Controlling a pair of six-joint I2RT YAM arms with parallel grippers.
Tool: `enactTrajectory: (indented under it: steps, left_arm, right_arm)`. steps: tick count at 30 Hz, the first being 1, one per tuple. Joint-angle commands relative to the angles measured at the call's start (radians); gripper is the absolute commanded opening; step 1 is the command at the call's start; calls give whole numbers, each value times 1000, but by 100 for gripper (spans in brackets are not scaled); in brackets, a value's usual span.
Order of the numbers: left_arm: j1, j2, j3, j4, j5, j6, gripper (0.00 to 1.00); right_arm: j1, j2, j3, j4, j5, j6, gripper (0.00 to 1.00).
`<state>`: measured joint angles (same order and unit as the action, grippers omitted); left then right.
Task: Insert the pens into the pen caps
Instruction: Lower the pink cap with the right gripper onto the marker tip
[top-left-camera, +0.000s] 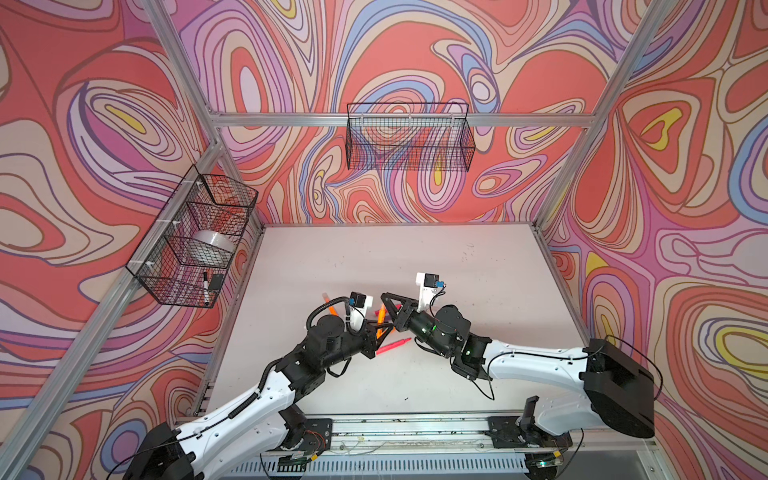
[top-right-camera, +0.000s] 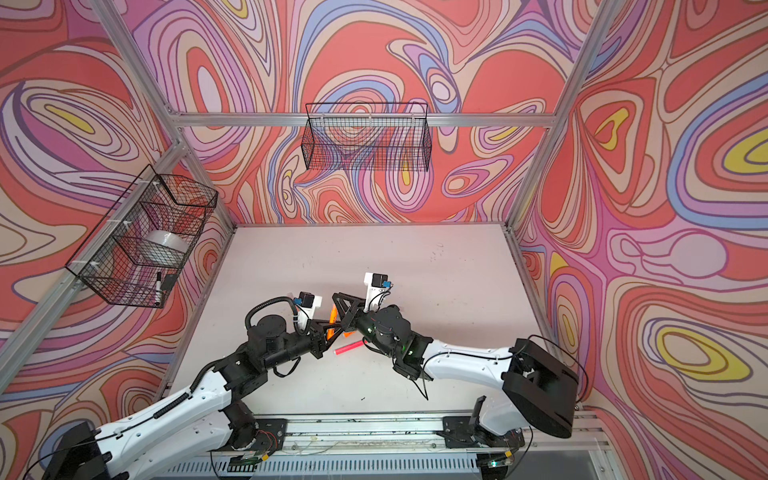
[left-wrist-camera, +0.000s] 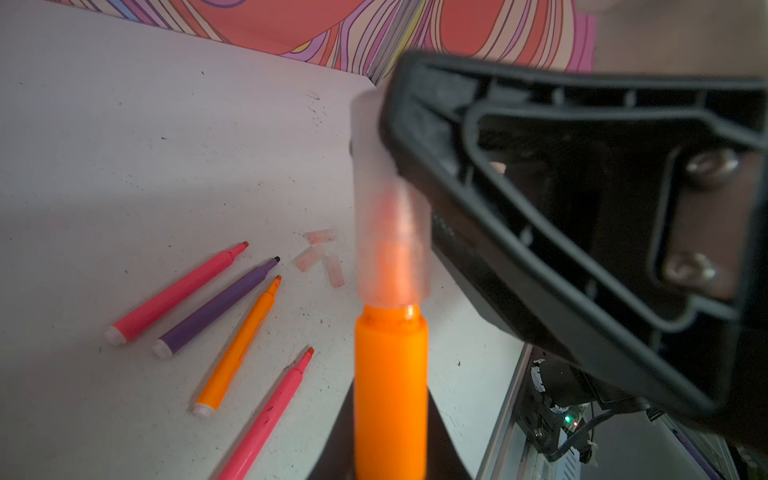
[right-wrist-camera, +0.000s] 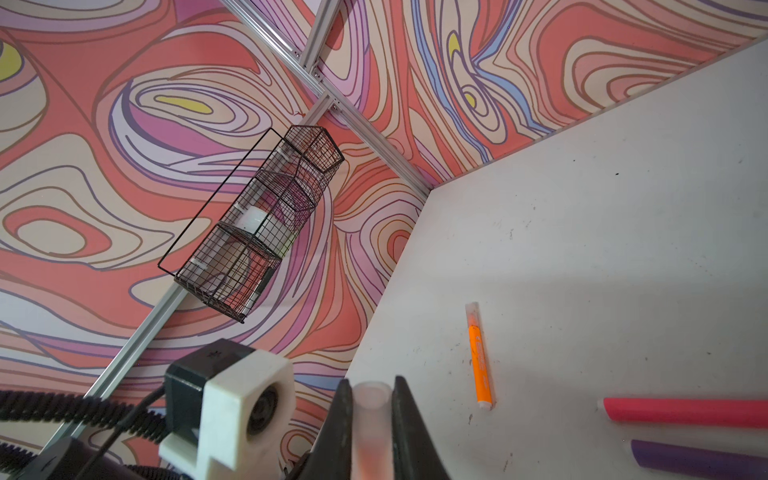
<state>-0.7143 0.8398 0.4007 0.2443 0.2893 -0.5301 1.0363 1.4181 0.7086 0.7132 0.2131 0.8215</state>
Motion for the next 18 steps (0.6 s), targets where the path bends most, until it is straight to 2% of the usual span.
enactTrajectory:
  steps: [1, 3, 6, 11, 13, 18]
  left_arm:
    - [13, -34, -13, 112, 34, -17, 0]
    - [15, -40, -17, 122, 41, -18, 0]
    - [15, -34, -17, 121, 40, -12, 0]
    - [15, -21, -10, 101, 8, 15, 0]
    - [13, -18, -8, 84, -8, 33, 0]
    - [8, -4, 23, 30, -34, 74, 0]
  right_arm:
    - [40, 3, 0, 20, -40, -27, 0]
    - [46, -2, -2, 28, -38, -35, 3]
    - [50, -8, -8, 38, -37, -45, 15]
    - [50, -49, -17, 10, 6, -72, 52]
    - [50, -91, -30, -8, 34, -93, 63]
    - [50, -222, -45, -124, 128, -139, 74]
